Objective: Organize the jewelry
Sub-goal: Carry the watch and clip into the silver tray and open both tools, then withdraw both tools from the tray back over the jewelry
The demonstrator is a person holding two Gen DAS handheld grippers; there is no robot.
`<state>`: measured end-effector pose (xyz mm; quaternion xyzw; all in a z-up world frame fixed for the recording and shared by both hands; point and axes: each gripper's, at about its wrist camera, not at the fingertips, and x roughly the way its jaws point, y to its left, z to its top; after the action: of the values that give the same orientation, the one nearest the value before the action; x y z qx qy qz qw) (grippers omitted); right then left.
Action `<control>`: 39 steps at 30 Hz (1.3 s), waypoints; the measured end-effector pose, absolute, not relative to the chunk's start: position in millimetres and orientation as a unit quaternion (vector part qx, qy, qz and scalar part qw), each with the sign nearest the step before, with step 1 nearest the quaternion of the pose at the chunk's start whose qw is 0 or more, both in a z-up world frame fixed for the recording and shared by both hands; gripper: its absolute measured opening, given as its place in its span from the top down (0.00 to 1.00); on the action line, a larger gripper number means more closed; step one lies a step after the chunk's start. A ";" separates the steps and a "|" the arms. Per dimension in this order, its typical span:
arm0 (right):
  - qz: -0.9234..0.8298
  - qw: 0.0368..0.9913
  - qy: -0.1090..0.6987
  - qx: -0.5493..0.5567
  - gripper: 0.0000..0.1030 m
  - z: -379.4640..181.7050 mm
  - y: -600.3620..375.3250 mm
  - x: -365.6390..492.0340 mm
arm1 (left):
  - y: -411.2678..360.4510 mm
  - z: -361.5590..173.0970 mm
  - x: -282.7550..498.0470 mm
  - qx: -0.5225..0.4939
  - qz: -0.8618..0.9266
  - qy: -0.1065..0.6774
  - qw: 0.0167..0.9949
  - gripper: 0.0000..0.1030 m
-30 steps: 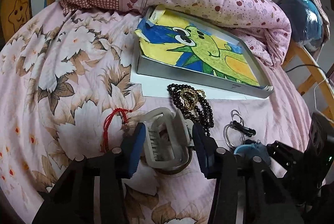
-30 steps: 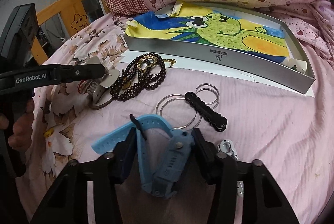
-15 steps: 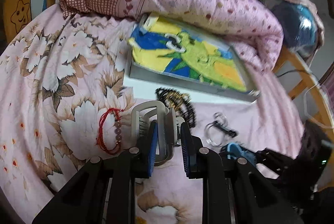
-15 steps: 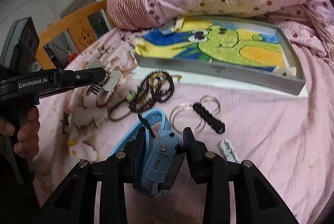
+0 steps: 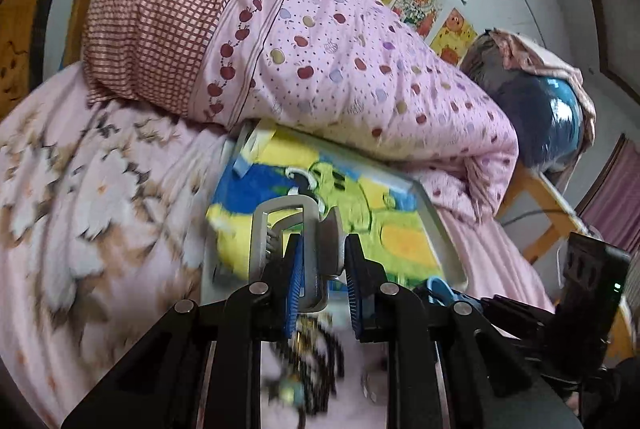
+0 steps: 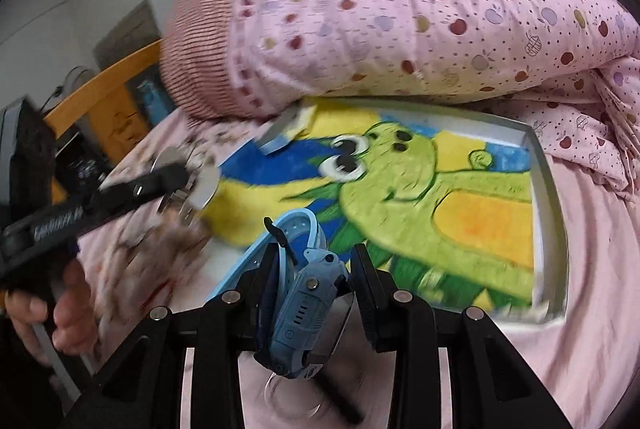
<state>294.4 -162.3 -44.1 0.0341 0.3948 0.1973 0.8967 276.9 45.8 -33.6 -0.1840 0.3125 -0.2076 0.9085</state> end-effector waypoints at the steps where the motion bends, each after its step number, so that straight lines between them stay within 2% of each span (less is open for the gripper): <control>1: 0.192 0.897 0.397 0.036 0.68 -45.8 -163.5 302.2 | 46.6 -36.4 287.8 -0.186 -0.209 0.316 0.907 0.84; 7: 0.171 0.887 0.427 0.053 0.68 -68.5 -163.9 339.3 | 56.7 -64.0 328.3 -0.201 -0.220 0.351 0.888 0.84; 15: 0.160 0.886 0.433 0.053 0.66 -86.8 -162.5 349.3 | 53.3 -85.2 345.0 -0.190 -0.210 0.387 0.877 0.84; 18: 0.160 0.885 0.435 0.053 0.61 -90.2 -163.1 354.8 | 46.7 -87.8 343.6 -0.176 -0.209 0.397 0.876 0.84; 21: 0.158 0.884 0.436 0.057 0.51 -92.1 -166.6 356.9 | 43.0 -89.8 342.4 -0.172 -0.206 0.402 0.875 0.83; 23: 0.154 0.885 0.436 0.057 0.50 -92.3 -170.3 357.0 | 42.9 -88.8 341.7 -0.169 -0.202 0.402 0.877 0.82; 25: 0.153 0.885 0.435 0.066 0.46 -91.4 -177.2 356.1 | 43.9 -87.6 341.5 -0.170 -0.199 0.404 0.876 0.77; 27: 0.148 0.888 0.430 0.072 0.42 -88.2 -183.5 353.8 | 47.6 -86.2 340.2 -0.181 -0.210 0.418 0.865 0.61; 31: 0.139 0.898 0.410 0.075 0.27 -75.2 -193.7 345.8 | 49.7 -76.1 333.7 -0.172 -0.196 0.400 0.879 0.49; 34: 0.134 0.906 0.393 0.085 0.21 -60.8 -202.0 336.7 | 49.8 -65.7 324.4 -0.165 -0.188 0.382 0.890 0.41; 35: 0.134 0.908 0.385 0.092 0.20 -54.5 -206.0 331.8 | 49.3 -62.6 321.8 -0.161 -0.184 0.378 0.893 0.35; 37: 0.133 0.914 0.370 0.101 0.11 -43.0 -212.8 321.5 | 47.7 -53.8 313.1 -0.150 -0.176 0.363 0.903 0.32; 39: 0.131 0.920 0.355 0.104 0.08 -31.5 -218.8 309.1 | 44.0 -43.7 303.0 -0.134 -0.172 0.347 0.912 0.32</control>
<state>309.1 -218.8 -31.5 0.1043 0.3552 0.1310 0.9197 303.0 44.0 -43.7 -0.1342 0.3466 -0.1716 0.9124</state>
